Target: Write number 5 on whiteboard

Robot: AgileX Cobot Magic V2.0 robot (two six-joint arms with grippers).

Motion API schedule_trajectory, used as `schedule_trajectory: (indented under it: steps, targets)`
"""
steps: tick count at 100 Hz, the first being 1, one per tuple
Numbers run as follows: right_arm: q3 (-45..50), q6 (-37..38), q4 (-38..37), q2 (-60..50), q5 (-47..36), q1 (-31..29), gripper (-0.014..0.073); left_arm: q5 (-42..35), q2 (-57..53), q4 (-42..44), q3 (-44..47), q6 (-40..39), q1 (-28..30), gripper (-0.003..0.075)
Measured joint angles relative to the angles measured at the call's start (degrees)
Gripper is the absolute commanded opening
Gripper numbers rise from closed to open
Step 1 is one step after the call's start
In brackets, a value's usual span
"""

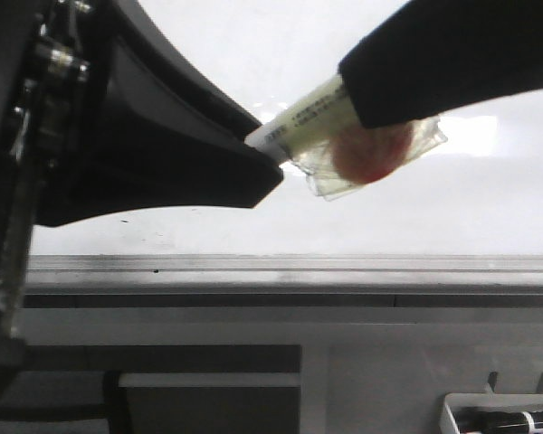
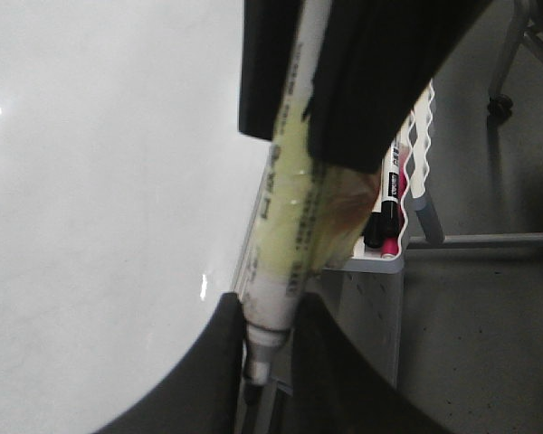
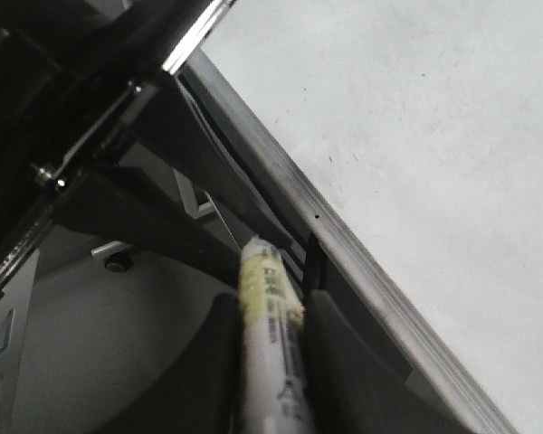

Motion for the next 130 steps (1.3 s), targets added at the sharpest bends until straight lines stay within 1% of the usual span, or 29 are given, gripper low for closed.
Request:
schedule_trajectory:
  steps: [5, 9, 14, 16, 18, 19, 20, 21, 24, 29, 31, 36, 42, 49, 60, 65, 68, 70, 73, 76, 84, 91, 107, 115, 130]
  targets:
    - [0.0, -0.15, 0.13, 0.0, 0.0, 0.0, -0.0067, 0.0, 0.0, -0.78, 0.0, 0.0, 0.0, -0.0007]
    - [0.0, -0.15, 0.25, 0.0, 0.12, 0.0, -0.0067, 0.0, 0.0, -1.7, 0.0, 0.13, 0.0, 0.0032]
    - [-0.01, -0.15, 0.48, 0.0, 0.23, 0.0, -0.0067, 0.3, 0.0, -3.04, 0.0, 0.26, 0.0, 0.0108]
    - [-0.01, -0.15, 0.49, 0.0, 0.23, 0.0, -0.0067, 0.3, 0.0, -3.66, 0.0, 0.26, 0.0, 0.0148]
    - [-0.01, -0.15, 0.61, 0.0, 0.23, 0.0, -0.0065, 0.3, 0.0, -4.31, 0.0, 0.26, 0.0, 0.0206]
    - [-0.01, -0.15, 0.58, 0.0, 0.23, 0.0, -0.0062, 0.3, 0.0, -4.55, 0.0, 0.26, 0.0, 0.0206]
    - [-0.01, -0.15, 0.58, 0.0, 0.23, 0.0, -0.006, 0.0, 0.0, -5.05, 0.0, 0.26, 0.0, 0.0251]
    - [-0.01, -0.15, 0.58, 0.0, 0.23, 0.0, -0.0058, 0.0, 0.0, -5.3, 0.0, 0.26, 0.0, 0.0251]
    - [-0.01, -0.15, 0.58, 0.0, 0.23, 0.0, -0.0058, 0.0, -0.25, -6.32, 0.0, 0.26, 0.0, 0.0322]
    - [-0.01, -0.15, 0.44, 0.0, 0.32, 0.0, -0.0058, 0.0, -0.98, -7.95, 0.0, 0.26, 0.0, 0.0402]
    - [-0.1, -0.04, 0.18, 0.0, 0.36, 0.0, -0.0058, 0.0, -1.48, -8.36, 0.0, 0.26, 0.0, 0.0425]
    - [-0.37, -0.04, -0.39, 0.0, 0.76, 0.0, -0.0058, 0.0, -3.14, -9.98, 0.0, 0.26, 0.0, 0.0446]
    - [-1.32, -0.04, -0.86, 0.0, 1.34, 0.0, -0.0058, -0.32, -6.21, -11.95, 0.0, 0.26, 0.0, 0.0434]
    - [-2.68, -0.04, -1.69, 0.0, 2.09, -0.2, -0.0058, -0.32, -10.65, -14.92, 0.0, 0.26, 0.42, 0.0398]
    - [-4.67, -0.04, -2.99, 0.0, 2.58, -2.01, -0.0058, -0.32, -18.91, -21.19, 0.69, 0.26, 2.85, 0.0284]
    - [-5.35, -0.04, -3.22, 0.0, 2.72, -3.27, -0.0058, -0.32, -23.94, -23.97, 1.95, 0.26, 4.41, 0.022]
    - [-5.47, -0.04, -3.38, 0.0, 2.72, -4.29, -0.0058, -0.32, -26.54, -25.43, 2.83, 0.26, 5.37, 0.0194]
    - [-5.56, -0.04, -3.47, 0.0, 2.72, -4.92, -0.0058, -0.32, -28.56, -26.43, 3.55, 0.26, 6.11, 0.0159]
    - [-5.56, -0.04, -3.59, 0.0, 2.72, -5.76, -0.0058, -0.32, -31.19, -27.57, 4.6, 0.26, 7.1, 0.0132]
    - [-5.56, -0.04, -3.83, 0.0, 2.85, -6.63, -0.0058, -0.32, -33.78, -28.76, 5.75, 0.26, 8.35, 0.0088]
    - [-5.56, -0.04, -5.07, 0.0, 3.04, -9.07, -0.0059, 0.0, -40.81, -30.13, 9.55, 0.26, 11.02, -0.0021]
    - [-5.56, -0.04, -6.28, 0.0, 2.85, -10.49, -0.0062, 1.58, -45.73, -30.9, 12.57, 0.26, 13.16, -0.0021]
    - [-5.56, -0.04, -8.16, 0.12, -1.03, -11.05, -0.0061, 3.53, -53.08, -34.73, 16.99, 0.16, 16.34, -0.0021]
    - [-5.72, -0.04, -8.3, 0.64, -3.12, -11.05, -0.0061, 3.88, -54.47, -35.78, 17.75, 0.16, 16.87, -0.0021]
    - [-7.95, -0.04, -8.3, 4.15, -3.05, -11.05, -0.0061, 4.2, -54.73, -36.39, 18.11, 0.06, 17.01, -0.002]
